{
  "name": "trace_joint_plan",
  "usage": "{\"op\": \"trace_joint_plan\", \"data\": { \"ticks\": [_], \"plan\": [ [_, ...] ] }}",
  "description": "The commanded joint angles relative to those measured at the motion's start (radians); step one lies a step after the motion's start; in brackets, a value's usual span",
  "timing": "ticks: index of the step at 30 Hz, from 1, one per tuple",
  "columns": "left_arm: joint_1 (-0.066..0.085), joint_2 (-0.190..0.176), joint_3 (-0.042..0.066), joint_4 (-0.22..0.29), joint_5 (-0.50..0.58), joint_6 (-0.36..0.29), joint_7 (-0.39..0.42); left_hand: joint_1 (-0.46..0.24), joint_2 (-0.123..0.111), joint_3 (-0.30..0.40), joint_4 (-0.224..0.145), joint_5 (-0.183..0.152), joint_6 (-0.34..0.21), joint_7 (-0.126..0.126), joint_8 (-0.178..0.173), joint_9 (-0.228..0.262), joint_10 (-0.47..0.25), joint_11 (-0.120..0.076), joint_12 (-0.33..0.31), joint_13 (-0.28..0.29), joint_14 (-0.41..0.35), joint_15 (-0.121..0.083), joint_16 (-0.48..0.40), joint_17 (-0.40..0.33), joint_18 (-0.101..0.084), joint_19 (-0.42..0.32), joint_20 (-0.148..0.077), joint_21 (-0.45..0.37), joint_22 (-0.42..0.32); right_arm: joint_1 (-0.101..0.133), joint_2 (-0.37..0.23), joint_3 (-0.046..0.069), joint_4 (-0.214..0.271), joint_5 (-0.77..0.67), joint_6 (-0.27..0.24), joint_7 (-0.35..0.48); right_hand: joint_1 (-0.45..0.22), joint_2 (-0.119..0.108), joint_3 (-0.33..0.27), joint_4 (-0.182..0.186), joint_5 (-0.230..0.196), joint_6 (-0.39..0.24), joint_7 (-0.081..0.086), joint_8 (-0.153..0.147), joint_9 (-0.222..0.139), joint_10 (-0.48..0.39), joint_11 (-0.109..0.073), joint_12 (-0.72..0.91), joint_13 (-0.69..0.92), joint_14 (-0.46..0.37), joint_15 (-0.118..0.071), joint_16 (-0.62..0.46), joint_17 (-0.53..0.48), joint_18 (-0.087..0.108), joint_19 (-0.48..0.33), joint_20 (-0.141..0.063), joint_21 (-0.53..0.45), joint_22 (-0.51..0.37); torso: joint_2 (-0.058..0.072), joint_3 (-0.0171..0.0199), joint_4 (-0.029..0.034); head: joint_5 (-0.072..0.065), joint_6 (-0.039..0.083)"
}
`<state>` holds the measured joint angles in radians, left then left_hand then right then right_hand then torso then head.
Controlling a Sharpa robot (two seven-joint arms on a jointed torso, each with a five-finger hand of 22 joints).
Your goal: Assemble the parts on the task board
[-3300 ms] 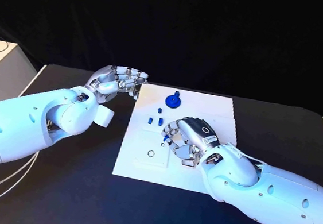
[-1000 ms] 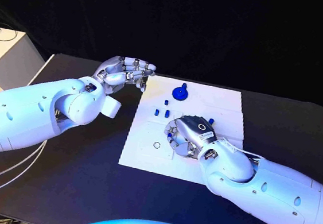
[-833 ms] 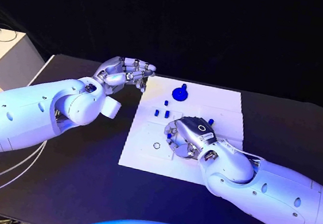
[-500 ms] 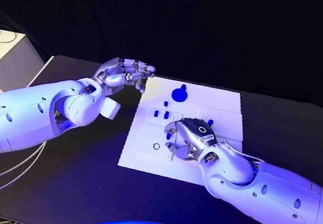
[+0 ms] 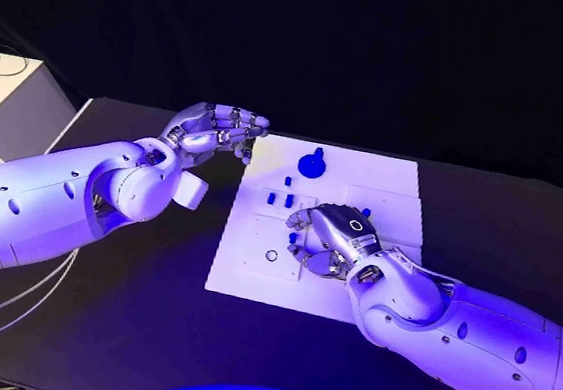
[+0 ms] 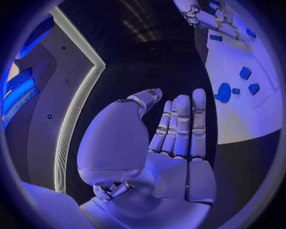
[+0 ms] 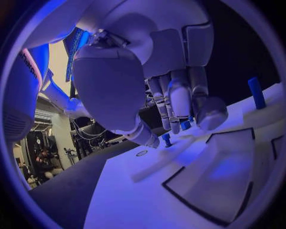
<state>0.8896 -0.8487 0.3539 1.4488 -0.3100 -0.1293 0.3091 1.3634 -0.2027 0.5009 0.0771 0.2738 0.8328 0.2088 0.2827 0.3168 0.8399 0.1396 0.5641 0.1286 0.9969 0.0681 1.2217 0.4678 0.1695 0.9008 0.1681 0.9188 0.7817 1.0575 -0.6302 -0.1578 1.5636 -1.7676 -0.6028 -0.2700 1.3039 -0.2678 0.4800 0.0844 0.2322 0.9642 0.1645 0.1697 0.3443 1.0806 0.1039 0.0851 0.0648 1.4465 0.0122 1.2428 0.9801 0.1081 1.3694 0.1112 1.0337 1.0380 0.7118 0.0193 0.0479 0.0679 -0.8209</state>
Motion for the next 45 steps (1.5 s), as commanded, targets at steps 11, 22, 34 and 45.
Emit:
{"op": "trace_joint_plan", "data": {
  "ticks": [11, 22, 34, 45],
  "plan": [
    [-0.004, 0.002, 0.001, -0.001, -0.002, 0.022, 0.004, 0.009, 0.002, 0.001, -0.005, 0.003, -0.006, -0.001, -0.007, -0.001, -0.006, 0.006, -0.004, -0.001, 0.003, 0.004, 0.003, -0.001, 0.015, 0.007, -0.001, -0.003, -0.001, 0.074, -0.109, 0.016, 0.073, 0.208, 0.086, 0.075, 0.026, 0.005, -0.002, 0.012, 0.015, -0.013, -0.003, -0.018, -0.009, 0.012, -0.005, 0.032, 0.004, 0.005, -0.002, 0.014, 0.018, 0.007, 0.01, -0.005, 0.018, 0.022, -0.002, -0.0023, -0.0021, -0.023, 0.018],
    [-0.004, 0.004, 0.001, 0.0, -0.002, 0.029, 0.005, 0.01, 0.002, 0.001, -0.005, 0.003, -0.006, -0.001, -0.007, -0.001, -0.007, 0.006, -0.004, -0.002, 0.003, 0.004, 0.003, -0.001, 0.015, 0.007, -0.001, -0.003, -0.001, 0.174, -0.19, 0.025, 0.006, 0.278, 0.218, 0.124, 0.031, -0.013, -0.021, 0.017, 0.024, -0.004, -0.015, -0.021, -0.011, 0.012, -0.015, 0.041, 0.001, 0.021, -0.011, 0.043, 0.054, -0.001, 0.032, -0.012, 0.056, 0.061, -0.002, -0.0031, -0.0068, -0.044, 0.036],
    [-0.005, 0.004, 0.001, 0.0, -0.002, 0.03, 0.006, 0.01, 0.002, 0.001, -0.005, 0.003, -0.006, -0.001, -0.006, -0.001, -0.008, 0.006, -0.004, -0.002, 0.003, 0.004, 0.003, -0.001, 0.015, 0.007, -0.001, -0.003, -0.001, 0.189, -0.191, 0.026, -0.051, 0.179, 0.282, 0.106, 0.062, 0.0, -0.114, 0.031, 0.001, -0.017, -0.028, -0.038, -0.02, -0.021, -0.015, 0.045, 0.0, 0.023, -0.012, 0.049, 0.051, -0.002, 0.038, -0.015, 0.053, 0.064, -0.001, -0.0019, -0.0062, -0.044, 0.041],
    [-0.005, 0.002, 0.001, 0.0, -0.003, 0.03, 0.004, 0.01, 0.002, 0.001, -0.006, 0.003, -0.006, 0.0, -0.006, -0.001, -0.009, 0.007, -0.005, -0.002, 0.003, 0.004, 0.003, -0.001, 0.015, 0.008, -0.001, -0.003, -0.001, 0.182, -0.171, 0.024, -0.072, 0.162, 0.316, 0.108, 0.079, 0.013, -0.134, 0.042, -0.007, -0.004, -0.03, -0.037, -0.02, -0.011, -0.018, 0.056, 0.002, 0.022, -0.014, 0.048, 0.045, -0.005, 0.048, -0.016, 0.068, 0.08, -0.002, -0.0014, -0.0037, -0.044, 0.035]
  ]
}}
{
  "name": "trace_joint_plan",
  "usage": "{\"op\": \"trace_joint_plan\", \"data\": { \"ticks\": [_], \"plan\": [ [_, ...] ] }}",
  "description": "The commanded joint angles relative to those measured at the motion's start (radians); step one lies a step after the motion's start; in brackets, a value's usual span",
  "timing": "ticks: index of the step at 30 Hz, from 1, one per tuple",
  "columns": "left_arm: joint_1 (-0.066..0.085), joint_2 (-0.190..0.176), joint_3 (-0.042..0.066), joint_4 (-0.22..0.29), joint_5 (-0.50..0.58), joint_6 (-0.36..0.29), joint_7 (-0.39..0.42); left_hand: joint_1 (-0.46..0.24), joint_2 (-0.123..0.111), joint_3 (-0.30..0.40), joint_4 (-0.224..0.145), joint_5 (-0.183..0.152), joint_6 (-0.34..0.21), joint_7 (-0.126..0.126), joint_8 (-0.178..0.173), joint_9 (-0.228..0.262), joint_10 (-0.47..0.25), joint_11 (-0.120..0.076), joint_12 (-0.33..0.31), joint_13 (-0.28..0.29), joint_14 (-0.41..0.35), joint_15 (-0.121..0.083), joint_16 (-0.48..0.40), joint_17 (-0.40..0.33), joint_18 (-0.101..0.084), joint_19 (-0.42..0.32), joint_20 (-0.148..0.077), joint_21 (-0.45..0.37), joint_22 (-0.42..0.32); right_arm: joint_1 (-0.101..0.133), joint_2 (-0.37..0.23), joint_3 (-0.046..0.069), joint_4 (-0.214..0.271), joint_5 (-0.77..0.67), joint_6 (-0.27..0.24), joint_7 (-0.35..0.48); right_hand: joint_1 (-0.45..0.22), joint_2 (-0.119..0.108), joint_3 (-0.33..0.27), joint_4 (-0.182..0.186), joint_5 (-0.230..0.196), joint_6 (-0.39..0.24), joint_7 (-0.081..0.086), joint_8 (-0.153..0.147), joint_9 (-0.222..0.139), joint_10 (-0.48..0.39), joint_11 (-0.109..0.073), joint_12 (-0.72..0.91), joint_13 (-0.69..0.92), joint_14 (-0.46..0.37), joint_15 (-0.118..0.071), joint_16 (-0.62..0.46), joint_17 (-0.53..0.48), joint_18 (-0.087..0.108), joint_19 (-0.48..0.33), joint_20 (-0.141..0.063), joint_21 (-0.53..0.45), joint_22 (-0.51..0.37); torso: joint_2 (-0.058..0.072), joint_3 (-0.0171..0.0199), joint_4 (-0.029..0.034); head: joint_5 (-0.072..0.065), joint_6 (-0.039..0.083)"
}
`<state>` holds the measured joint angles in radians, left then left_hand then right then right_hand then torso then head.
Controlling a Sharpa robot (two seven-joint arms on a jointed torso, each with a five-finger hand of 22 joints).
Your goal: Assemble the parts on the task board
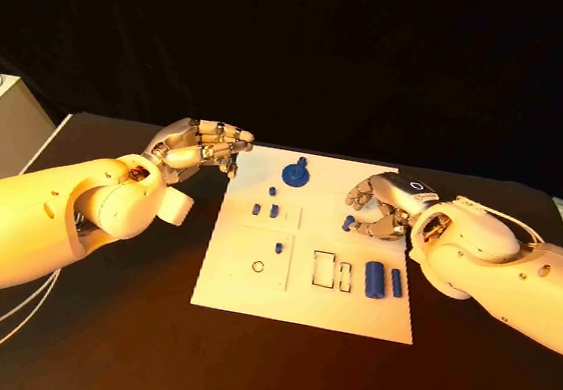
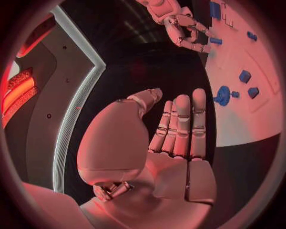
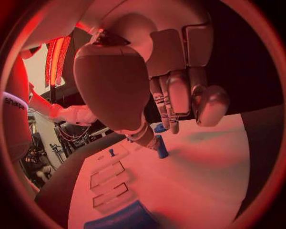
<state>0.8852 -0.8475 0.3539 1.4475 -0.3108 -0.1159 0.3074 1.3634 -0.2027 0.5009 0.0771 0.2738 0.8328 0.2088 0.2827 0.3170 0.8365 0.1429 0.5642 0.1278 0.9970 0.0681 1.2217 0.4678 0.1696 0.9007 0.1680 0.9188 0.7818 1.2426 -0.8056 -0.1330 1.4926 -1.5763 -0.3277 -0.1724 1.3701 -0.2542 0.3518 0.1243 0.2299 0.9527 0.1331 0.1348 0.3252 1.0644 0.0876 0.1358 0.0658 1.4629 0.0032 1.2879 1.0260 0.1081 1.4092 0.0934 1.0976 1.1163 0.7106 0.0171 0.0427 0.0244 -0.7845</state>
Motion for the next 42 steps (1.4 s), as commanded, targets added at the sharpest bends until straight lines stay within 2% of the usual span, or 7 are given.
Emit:
{"op": "trace_joint_plan", "data": {
  "ticks": [1, 7, 13, 23, 31, 37, 42],
  "plan": [
    [0.0, 0.001, 0.001, 0.001, -0.002, 0.017, 0.006, 0.01, 0.002, 0.001, -0.006, 0.003, -0.006, 0.0, -0.006, -0.001, -0.006, 0.003, -0.005, -0.001, 0.003, 0.004, 0.004, -0.001, 0.015, 0.008, -0.001, -0.003, -0.001, -0.004, 0.006, -0.001, -0.001, -0.029, 0.041, 0.011, 0.015, 0.001, -0.006, 0.003, -0.004, 0.01, 0.001, -0.002, -0.001, 0.008, -0.003, 0.007, 0.001, 0.005, -0.005, 0.002, -0.004, -0.006, 0.01, 0.002, 0.008, 0.006, -0.001, 0.0004, 0.0018, -0.001, -0.002],
    [0.0, 0.001, 0.001, 0.001, -0.003, 0.017, 0.005, 0.01, 0.002, 0.001, -0.006, 0.003, -0.006, 0.0, -0.006, -0.001, -0.006, 0.003, -0.005, -0.001, 0.003, 0.004, 0.004, -0.001, 0.015, 0.008, -0.001, -0.003, -0.001, -0.006, 0.013, -0.002, -0.006, -0.031, 0.049, 0.009, 0.031, 0.008, 0.026, 0.021, -0.004, 0.045, 0.004, 0.006, -0.001, 0.054, -0.009, 0.02, 0.003, 0.01, -0.011, 0.014, 0.01, -0.012, 0.025, -0.004, 0.037, 0.036, 0.0, 0.0001, 0.0014, -0.002, -0.003],
    [0.0, 0.0, 0.001, 0.001, -0.003, 0.016, 0.004, 0.011, 0.002, 0.001, -0.006, 0.002, -0.006, 0.0, -0.006, -0.002, -0.008, 0.004, -0.006, -0.002, 0.003, 0.005, 0.004, -0.002, 0.015, 0.008, -0.001, -0.003, -0.001, -0.012, 0.018, -0.003, -0.012, -0.033, 0.059, 0.007, 0.037, -0.001, 0.086, 0.035, -0.003, 0.086, 0.006, 0.015, 0.0, 0.091, -0.009, 0.011, 0.002, 0.012, -0.012, 0.024, 0.019, -0.017, 0.033, -0.005, 0.057, 0.058, 0.0, 0.001, -0.0016, -0.001, -0.004],
    [0.0, 0.0, 0.001, 0.001, -0.003, 0.017, 0.003, 0.011, 0.002, 0.001, -0.006, 0.002, -0.006, 0.0, -0.006, -0.002, -0.008, 0.004, -0.006, -0.002, 0.003, 0.005, 0.004, -0.002, 0.015, 0.008, -0.001, -0.003, -0.001, -0.017, 0.022, -0.004, -0.011, -0.036, 0.053, 0.007, 0.039, 0.0, 0.156, 0.04, -0.005, 0.123, 0.0, 0.028, 0.007, 0.135, -0.017, -0.002, 0.003, 0.014, -0.018, 0.035, 0.028, -0.022, 0.041, -0.01, 0.084, 0.087, -0.001, -0.0001, 0.001, -0.004, -0.006],
    [0.0, 0.0, 0.001, 0.002, -0.003, 0.017, 0.001, 0.011, 0.002, 0.001, -0.006, 0.002, -0.006, 0.0, -0.006, -0.002, -0.008, 0.004, -0.006, -0.002, 0.003, 0.005, 0.004, -0.002, 0.015, 0.008, -0.001, -0.003, -0.001, -0.019, 0.023, -0.004, -0.005, -0.033, 0.034, 0.011, 0.034, 0.003, 0.173, 0.04, -0.008, 0.135, -0.003, 0.035, 0.011, 0.15, -0.02, -0.006, 0.004, 0.015, -0.02, 0.038, 0.03, -0.025, 0.045, -0.012, 0.096, 0.1, 0.0, 0.0005, -0.0008, -0.004, -0.008],
    [0.0, -0.001, 0.001, 0.002, -0.003, 0.017, 0.0, 0.011, 0.003, 0.0, -0.006, 0.002, -0.007, 0.001, -0.005, -0.002, -0.01, 0.004, -0.006, -0.002, 0.003, 0.005, 0.004, -0.002, 0.014, 0.009, 0.0, -0.002, -0.001, -0.02, 0.023, -0.004, 0.001, -0.027, 0.02, 0.006, 0.028, 0.002, 0.175, 0.043, -0.011, 0.137, -0.003, 0.036, 0.012, 0.154, -0.021, -0.01, 0.005, 0.016, -0.02, 0.04, 0.032, -0.025, 0.046, -0.013, 0.099, 0.104, 0.0, -0.0004, 0.001, -0.006, -0.011],
    [0.0, -0.001, 0.001, 0.002, -0.003, 0.018, -0.002, 0.011, 0.003, 0.0, -0.006, 0.002, -0.007, 0.001, -0.005, -0.002, -0.01, 0.004, -0.006, -0.002, 0.003, 0.005, 0.004, -0.002, 0.014, 0.009, 0.0, -0.002, -0.001, -0.02, 0.021, -0.004, 0.002, 0.006, 0.003, -0.002, 0.024, 0.025, 0.197, 0.043, 0.001, 0.153, -0.01, 0.047, 0.021, 0.175, -0.026, -0.017, 0.007, 0.019, -0.025, 0.05, 0.045, -0.03, 0.053, -0.016, 0.122, 0.126, -0.001, -0.0004, 0.0008, -0.006, -0.012]
  ]
}}
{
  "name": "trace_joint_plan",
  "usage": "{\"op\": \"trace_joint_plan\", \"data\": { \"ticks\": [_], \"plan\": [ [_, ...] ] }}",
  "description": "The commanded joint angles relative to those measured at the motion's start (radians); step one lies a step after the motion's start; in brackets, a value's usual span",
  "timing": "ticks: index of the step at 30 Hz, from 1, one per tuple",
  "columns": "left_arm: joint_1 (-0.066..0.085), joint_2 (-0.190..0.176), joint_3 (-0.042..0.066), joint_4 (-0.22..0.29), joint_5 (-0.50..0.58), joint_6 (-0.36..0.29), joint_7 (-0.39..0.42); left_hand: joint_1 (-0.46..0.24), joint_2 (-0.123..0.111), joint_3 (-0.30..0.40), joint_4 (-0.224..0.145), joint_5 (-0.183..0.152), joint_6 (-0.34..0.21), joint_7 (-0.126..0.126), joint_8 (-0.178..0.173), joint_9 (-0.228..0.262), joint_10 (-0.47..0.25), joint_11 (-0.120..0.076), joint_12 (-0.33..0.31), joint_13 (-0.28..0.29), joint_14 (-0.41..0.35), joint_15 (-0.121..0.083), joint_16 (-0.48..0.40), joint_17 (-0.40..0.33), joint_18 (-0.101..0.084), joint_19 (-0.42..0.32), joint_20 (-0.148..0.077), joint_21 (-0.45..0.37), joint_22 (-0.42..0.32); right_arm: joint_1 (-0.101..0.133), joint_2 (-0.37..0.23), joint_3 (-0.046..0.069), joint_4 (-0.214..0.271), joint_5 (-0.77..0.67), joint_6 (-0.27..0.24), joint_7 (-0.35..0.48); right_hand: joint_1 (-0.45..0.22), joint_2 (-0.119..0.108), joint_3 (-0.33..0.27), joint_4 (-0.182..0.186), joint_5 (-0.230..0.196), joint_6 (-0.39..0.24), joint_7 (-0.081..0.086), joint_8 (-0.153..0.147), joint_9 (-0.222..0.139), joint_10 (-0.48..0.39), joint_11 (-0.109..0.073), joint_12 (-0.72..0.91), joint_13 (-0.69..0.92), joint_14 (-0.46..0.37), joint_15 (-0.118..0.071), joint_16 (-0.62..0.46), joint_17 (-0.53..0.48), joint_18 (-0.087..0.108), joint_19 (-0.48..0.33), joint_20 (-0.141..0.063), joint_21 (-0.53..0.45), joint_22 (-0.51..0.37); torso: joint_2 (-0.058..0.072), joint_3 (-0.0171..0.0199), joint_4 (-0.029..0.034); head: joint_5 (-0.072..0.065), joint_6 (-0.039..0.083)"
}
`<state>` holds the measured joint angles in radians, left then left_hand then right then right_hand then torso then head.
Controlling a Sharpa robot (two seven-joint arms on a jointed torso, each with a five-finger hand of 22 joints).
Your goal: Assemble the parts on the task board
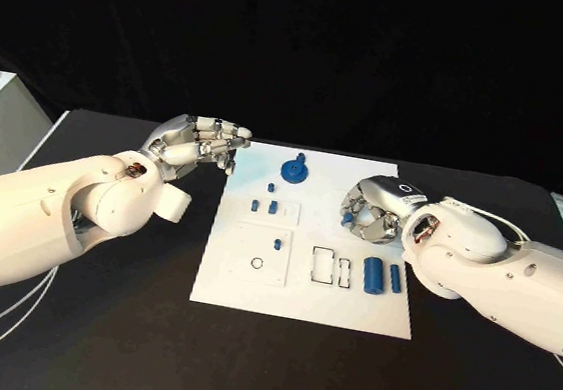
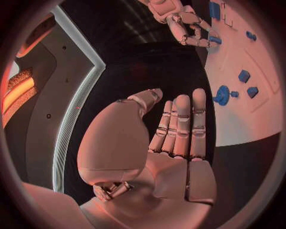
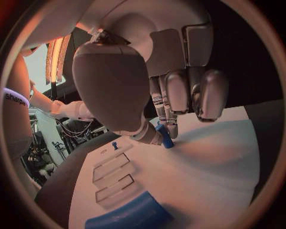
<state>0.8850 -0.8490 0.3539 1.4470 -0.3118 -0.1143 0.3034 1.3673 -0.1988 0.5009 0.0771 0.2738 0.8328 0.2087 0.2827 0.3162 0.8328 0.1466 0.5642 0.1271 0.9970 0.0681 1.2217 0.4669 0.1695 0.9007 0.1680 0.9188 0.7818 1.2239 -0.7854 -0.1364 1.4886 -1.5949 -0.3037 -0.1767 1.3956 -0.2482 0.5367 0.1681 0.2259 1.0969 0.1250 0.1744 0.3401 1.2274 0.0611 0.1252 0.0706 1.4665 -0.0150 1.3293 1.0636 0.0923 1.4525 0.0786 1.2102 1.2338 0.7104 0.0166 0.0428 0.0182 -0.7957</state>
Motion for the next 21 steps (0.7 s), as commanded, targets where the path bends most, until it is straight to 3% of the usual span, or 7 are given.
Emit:
{"op": "trace_joint_plan", "data": {
  "ticks": [1, 5, 12, 17, 21],
  "plan": [
    [0.0, 0.0, 0.001, 0.002, -0.002, 0.016, 0.002, 0.007, -0.001, 0.0, -0.006, 0.002, -0.007, 0.001, -0.005, -0.001, -0.006, 0.001, -0.006, -0.001, 0.003, 0.005, 0.004, -0.001, 0.015, 0.009, 0.0, -0.002, -0.001, -0.001, 0.0, 0.0, 0.007, 0.03, -0.024, 0.0, -0.001, 0.026, 0.018, -0.002, 0.014, 0.011, -0.003, 0.01, 0.008, 0.016, -0.001, -0.007, 0.002, 0.017, -0.008, 0.011, 0.012, -0.016, 0.013, -0.002, 0.018, 0.017, -0.001, 0.0001, 0.0007, 0.0, -0.001],
    [0.0, 0.0, 0.001, 0.001, -0.002, 0.018, -0.003, 0.008, -0.002, 0.0, -0.007, 0.002, -0.012, 0.003, -0.007, -0.003, -0.009, 0.002, -0.006, -0.002, 0.003, 0.006, 0.004, -0.001, 0.014, 0.01, 0.0, -0.002, 0.0, -0.001, -0.008, 0.0, 0.012, 0.06, -0.037, -0.006, 0.004, 0.038, 0.046, -0.018, 0.024, 0.014, -0.003, 0.019, 0.019, 0.029, -0.004, -0.017, 0.003, 0.02, -0.01, 0.022, 0.025, -0.02, 0.019, -0.005, 0.037, 0.036, -0.001, 0.0004, 0.0003, 0.0, 0.0],
    [0.0, 0.0, 0.001, -0.001, -0.002, 0.018, -0.006, 0.008, -0.002, -0.001, -0.007, 0.002, -0.014, 0.004, -0.008, -0.003, -0.011, 0.003, -0.007, -0.002, 0.003, 0.006, 0.004, -0.001, 0.014, 0.01, 0.0, -0.002, 0.0, 0.003, -0.029, 0.005, 0.037, 0.116, -0.059, -0.007, 0.005, 0.038, 0.054, -0.029, 0.027, 0.013, -0.002, 0.023, 0.024, 0.033, -0.004, -0.022, 0.003, 0.021, -0.01, 0.024, 0.027, -0.02, 0.019, -0.006, 0.039, 0.039, -0.001, 0.0005, 0.0001, 0.001, 0.0],
    [0.0, 0.0, 0.001, -0.007, -0.002, 0.017, -0.009, 0.006, -0.001, -0.002, -0.005, 0.002, -0.018, 0.006, -0.009, -0.005, -0.014, 0.005, -0.007, -0.002, 0.003, 0.007, 0.004, -0.002, 0.014, 0.01, 0.001, -0.002, 0.0, 0.015, -0.057, 0.011, 0.084, 0.131, -0.082, -0.002, 0.003, 0.034, 0.06, -0.037, 0.039, 0.01, -0.001, 0.024, 0.028, 0.035, -0.003, -0.027, 0.003, 0.021, -0.01, 0.026, 0.028, -0.02, 0.019, -0.006, 0.041, 0.041, 0.0, 0.0001, 0.0014, 0.011, 0.003],
    [0.0, 0.0, 0.001, -0.01, -0.002, 0.016, -0.009, 0.006, -0.001, -0.002, -0.005, 0.002, -0.018, 0.006, -0.009, -0.005, -0.014, 0.005, -0.007, -0.002, 0.003, 0.007, 0.004, -0.002, 0.014, 0.01, 0.001, -0.002, 0.0, 0.019, -0.075, 0.015, 0.129, 0.123, -0.108, 0.005, 0.002, 0.032, 0.061, -0.041, 0.041, 0.008, 0.0, 0.025, 0.029, 0.035, -0.002, -0.03, 0.002, 0.02, -0.009, 0.027, 0.029, -0.021, 0.019, -0.006, 0.042, 0.043, -0.001, 0.0004, -0.0012, 0.017, 0.001]
  ]
}}
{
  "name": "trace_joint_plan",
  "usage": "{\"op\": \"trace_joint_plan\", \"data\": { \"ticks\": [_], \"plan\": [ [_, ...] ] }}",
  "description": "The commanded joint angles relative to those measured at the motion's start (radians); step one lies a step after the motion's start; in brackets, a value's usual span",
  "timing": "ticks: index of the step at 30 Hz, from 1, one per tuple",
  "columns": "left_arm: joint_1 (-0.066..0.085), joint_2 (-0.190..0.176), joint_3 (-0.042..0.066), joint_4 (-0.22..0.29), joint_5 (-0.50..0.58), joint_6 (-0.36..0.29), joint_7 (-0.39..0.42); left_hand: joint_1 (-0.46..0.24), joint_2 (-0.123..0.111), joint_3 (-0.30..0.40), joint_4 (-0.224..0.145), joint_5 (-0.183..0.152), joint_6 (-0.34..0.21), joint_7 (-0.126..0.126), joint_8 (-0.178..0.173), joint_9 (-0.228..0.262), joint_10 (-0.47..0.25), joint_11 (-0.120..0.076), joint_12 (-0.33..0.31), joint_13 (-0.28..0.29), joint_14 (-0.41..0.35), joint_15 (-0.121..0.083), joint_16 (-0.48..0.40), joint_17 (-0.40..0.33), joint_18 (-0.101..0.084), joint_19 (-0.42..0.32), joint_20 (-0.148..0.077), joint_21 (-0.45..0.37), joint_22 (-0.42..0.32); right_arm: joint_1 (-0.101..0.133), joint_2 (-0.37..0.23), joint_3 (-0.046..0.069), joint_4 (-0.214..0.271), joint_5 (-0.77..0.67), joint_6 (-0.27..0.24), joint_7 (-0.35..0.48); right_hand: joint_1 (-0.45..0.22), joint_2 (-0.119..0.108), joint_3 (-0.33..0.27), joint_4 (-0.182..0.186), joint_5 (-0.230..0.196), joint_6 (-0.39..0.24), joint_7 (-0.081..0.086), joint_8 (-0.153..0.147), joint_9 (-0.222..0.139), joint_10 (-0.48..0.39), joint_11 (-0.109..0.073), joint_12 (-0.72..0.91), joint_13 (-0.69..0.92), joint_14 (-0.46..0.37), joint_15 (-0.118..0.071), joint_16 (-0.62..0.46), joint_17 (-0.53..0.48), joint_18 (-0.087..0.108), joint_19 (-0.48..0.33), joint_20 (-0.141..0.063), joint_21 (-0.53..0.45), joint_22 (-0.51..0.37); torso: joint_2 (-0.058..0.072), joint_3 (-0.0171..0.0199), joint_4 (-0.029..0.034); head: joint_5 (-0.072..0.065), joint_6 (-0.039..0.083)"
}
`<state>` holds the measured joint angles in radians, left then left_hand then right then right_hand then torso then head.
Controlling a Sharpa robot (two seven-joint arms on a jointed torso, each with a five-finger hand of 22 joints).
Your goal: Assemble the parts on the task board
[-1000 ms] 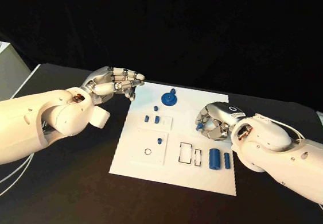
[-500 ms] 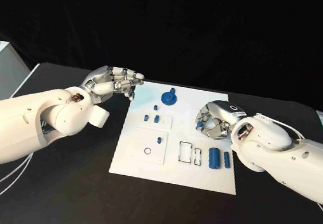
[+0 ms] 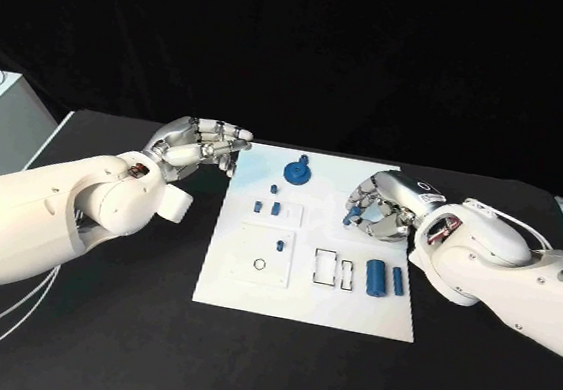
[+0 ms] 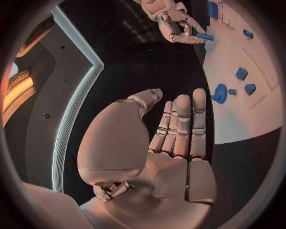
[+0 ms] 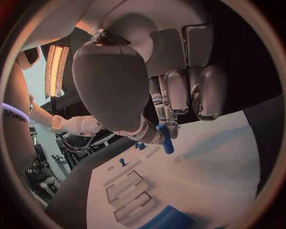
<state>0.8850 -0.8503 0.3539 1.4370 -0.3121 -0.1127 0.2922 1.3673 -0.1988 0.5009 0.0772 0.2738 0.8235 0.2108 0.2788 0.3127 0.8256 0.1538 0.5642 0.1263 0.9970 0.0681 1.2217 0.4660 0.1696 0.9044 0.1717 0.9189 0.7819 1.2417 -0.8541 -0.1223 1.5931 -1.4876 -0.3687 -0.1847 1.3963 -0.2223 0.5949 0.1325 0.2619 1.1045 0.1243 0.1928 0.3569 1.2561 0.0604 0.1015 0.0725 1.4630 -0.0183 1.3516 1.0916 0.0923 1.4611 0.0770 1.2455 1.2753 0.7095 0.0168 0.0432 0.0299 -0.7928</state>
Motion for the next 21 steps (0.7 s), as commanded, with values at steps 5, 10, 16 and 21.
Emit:
{"op": "trace_joint_plan", "data": {
  "ticks": [5, 10, 16, 21],
  "plan": [
    [0.0, 0.001, 0.001, -0.002, -0.002, 0.012, 0.002, 0.007, -0.001, -0.002, -0.006, 0.003, -0.009, 0.004, -0.006, -0.001, -0.007, -0.002, -0.007, -0.001, 0.003, 0.008, 0.004, -0.001, 0.014, 0.006, -0.003, -0.002, -0.001, 0.002, -0.007, 0.004, 0.086, -0.007, -0.063, 0.025, 0.002, 0.006, 0.006, -0.01, 0.007, 0.0, 0.001, 0.007, 0.014, 0.007, -0.001, -0.008, 0.001, 0.024, -0.006, 0.005, 0.002, -0.021, 0.011, -0.004, 0.007, 0.002, 0.0, 0.0018, -0.0017, 0.013, -0.002],
    [0.0, 0.003, 0.001, -0.002, -0.002, 0.01, 0.001, 0.009, 0.002, 0.0, -0.006, 0.003, -0.011, 0.005, -0.006, -0.002, -0.008, -0.002, -0.006, -0.001, 0.003, 0.008, 0.004, -0.001, 0.014, 0.007, -0.002, -0.002, 0.0, -0.009, 0.015, 0.002, 0.125, -0.033, -0.073, 0.036, 0.001, 0.004, 0.008, -0.013, 0.008, -0.002, 0.002, 0.007, 0.015, 0.007, -0.001, -0.01, 0.001, 0.024, -0.006, 0.005, 0.002, -0.02, 0.01, -0.004, 0.006, 0.001, -0.001, 0.0006, -0.0022, 0.015, -0.004],
    [0.0, 0.006, 0.001, -0.004, -0.002, 0.011, 0.0, 0.009, 0.002, 0.0, -0.006, 0.003, -0.011, 0.005, -0.006, -0.002, -0.008, -0.002, -0.006, -0.001, 0.003, 0.008, 0.004, -0.001, 0.014, 0.007, -0.002, -0.002, 0.0, -0.035, 0.063, -0.004, 0.149, -0.078, -0.079, 0.043, -0.002, 0.001, 0.009, -0.016, 0.008, -0.005, 0.003, 0.006, 0.016, 0.006, 0.001, -0.013, 0.0, 0.023, -0.005, 0.005, 0.0, -0.02, 0.009, -0.003, 0.005, 0.0, -0.001, 0.0, -0.0013, 0.024, -0.009],
    [0.0, 0.009, 0.001, -0.005, -0.002, 0.012, 0.0, 0.009, 0.002, 0.0, -0.006, 0.003, -0.011, 0.005, -0.006, -0.002, -0.008, -0.002, -0.006, -0.001, 0.003, 0.008, 0.004, -0.001, 0.014, 0.007, -0.002, -0.002, 0.0, -0.056, 0.109, -0.013, 0.149, -0.113, -0.073, 0.043, -0.003, 0.0, 0.009, -0.017, 0.008, -0.005, 0.004, 0.006, 0.016, 0.006, 0.001, -0.014, 0.0, 0.023, -0.004, 0.005, -0.001, -0.02, 0.008, -0.003, 0.003, -0.001, 0.0, 0.0002, -0.0004, 0.029, -0.011]
  ]
}}
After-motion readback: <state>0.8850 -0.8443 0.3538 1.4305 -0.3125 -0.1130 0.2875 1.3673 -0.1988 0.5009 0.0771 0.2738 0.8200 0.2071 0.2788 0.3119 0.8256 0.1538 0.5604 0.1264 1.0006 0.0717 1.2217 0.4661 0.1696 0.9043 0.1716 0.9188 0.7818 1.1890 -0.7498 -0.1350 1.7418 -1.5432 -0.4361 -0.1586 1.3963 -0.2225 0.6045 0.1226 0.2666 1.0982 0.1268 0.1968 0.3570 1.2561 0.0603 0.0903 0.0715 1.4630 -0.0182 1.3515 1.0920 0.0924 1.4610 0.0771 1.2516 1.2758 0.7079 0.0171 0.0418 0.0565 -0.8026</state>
